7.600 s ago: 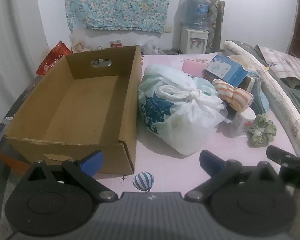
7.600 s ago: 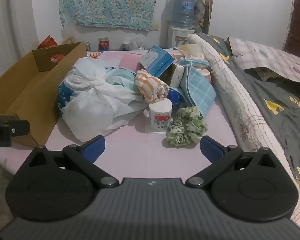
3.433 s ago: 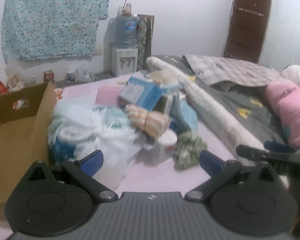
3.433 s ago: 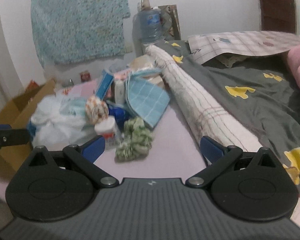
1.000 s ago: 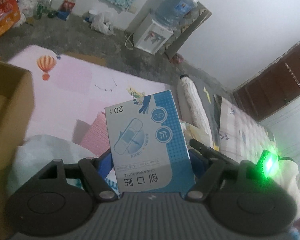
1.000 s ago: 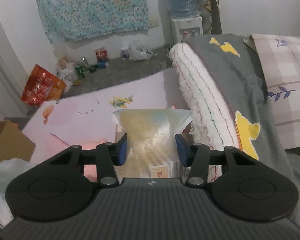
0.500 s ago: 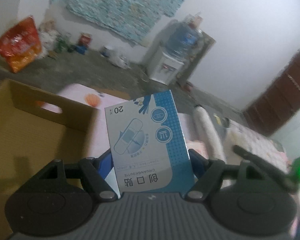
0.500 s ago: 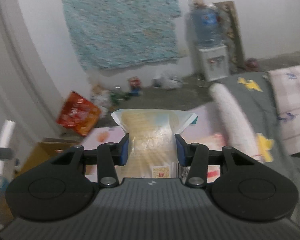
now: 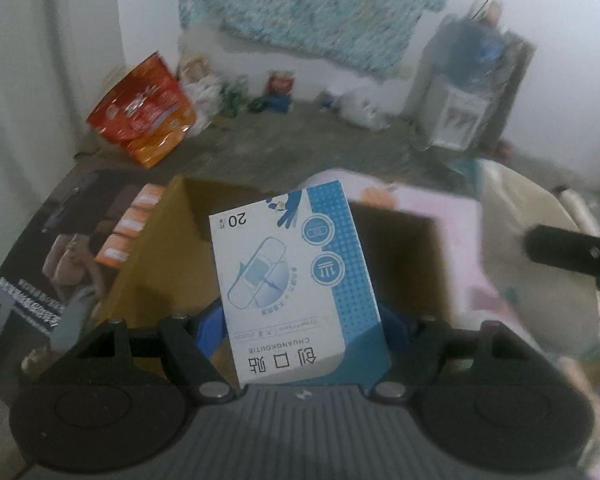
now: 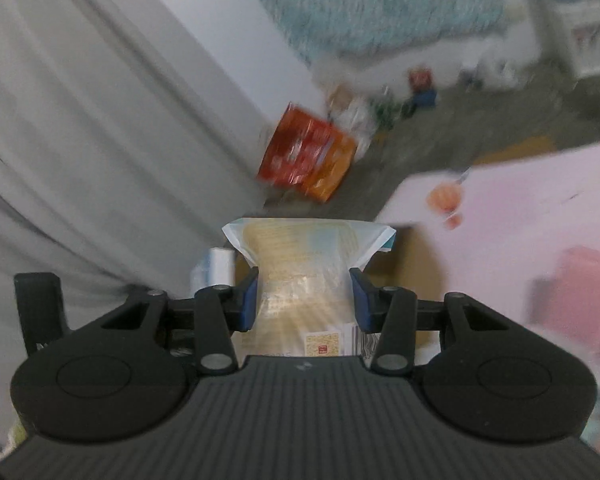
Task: Organize soft objects
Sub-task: 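Carry both items to the cardboard box and release them inside, then grasp the pink knitted pad with the left gripper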
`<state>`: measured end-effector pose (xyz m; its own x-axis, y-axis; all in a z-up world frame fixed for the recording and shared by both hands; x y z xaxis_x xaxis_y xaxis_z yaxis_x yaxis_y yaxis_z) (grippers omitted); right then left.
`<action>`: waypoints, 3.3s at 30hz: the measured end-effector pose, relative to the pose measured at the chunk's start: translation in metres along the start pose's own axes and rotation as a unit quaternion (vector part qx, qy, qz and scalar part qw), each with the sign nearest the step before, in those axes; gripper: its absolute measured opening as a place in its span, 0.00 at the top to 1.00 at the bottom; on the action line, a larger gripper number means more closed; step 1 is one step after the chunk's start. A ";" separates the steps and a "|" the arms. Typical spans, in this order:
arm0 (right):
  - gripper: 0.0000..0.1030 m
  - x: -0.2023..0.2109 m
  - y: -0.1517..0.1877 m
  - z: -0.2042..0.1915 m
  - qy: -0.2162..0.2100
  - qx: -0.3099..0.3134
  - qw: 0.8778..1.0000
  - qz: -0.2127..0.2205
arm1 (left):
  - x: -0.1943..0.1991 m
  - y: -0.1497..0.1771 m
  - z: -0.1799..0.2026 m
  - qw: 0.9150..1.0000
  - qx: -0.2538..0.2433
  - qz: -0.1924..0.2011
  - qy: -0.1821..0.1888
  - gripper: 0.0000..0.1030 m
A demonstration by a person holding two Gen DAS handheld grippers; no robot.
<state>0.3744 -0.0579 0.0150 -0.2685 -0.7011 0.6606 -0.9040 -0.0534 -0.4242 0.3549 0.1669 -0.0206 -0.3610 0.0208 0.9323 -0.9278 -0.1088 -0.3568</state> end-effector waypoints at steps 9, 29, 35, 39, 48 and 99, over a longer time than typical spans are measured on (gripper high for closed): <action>0.56 -0.104 -0.010 -0.025 0.052 -0.030 0.996 -0.061 | -0.052 -0.020 -0.044 0.993 -0.047 -0.026 -0.103 0.24; 0.54 -0.198 -0.030 0.042 0.051 -0.108 0.989 -0.093 | -0.093 -0.017 -0.046 0.977 -0.107 -0.050 -0.177 0.19; 0.49 -0.205 -0.032 0.044 0.040 -0.122 0.987 -0.097 | -0.087 -0.015 -0.051 0.981 -0.093 -0.065 -0.160 0.19; 0.36 -0.215 -0.030 0.044 0.027 -0.131 0.985 -0.109 | -0.085 -0.005 -0.058 0.983 -0.065 -0.102 -0.137 0.19; 0.32 -0.183 -0.032 0.019 -0.037 -0.114 0.989 -0.084 | -0.064 0.015 -0.059 0.989 -0.029 -0.127 -0.076 0.21; 0.30 0.139 0.214 0.179 0.059 -0.129 0.982 0.122 | 0.066 0.025 0.047 0.999 -0.051 0.014 0.005 0.06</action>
<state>0.2035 -0.2942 -0.0945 -0.5113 -0.5830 0.6314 -0.8576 0.2989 -0.4185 0.3125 0.1188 0.0348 -0.3875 0.0293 0.9214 -0.9219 -0.0071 -0.3875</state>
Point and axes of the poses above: each gripper's, at about its wrist camera, not at the fingertips, and x roughly against the way its jaws point, z to its right, y to its underside, the point moved 9 cm from there along -x, roughly the way its jaws point, and after that the axes turned 15 degrees about -z, right-handed, at the moved point
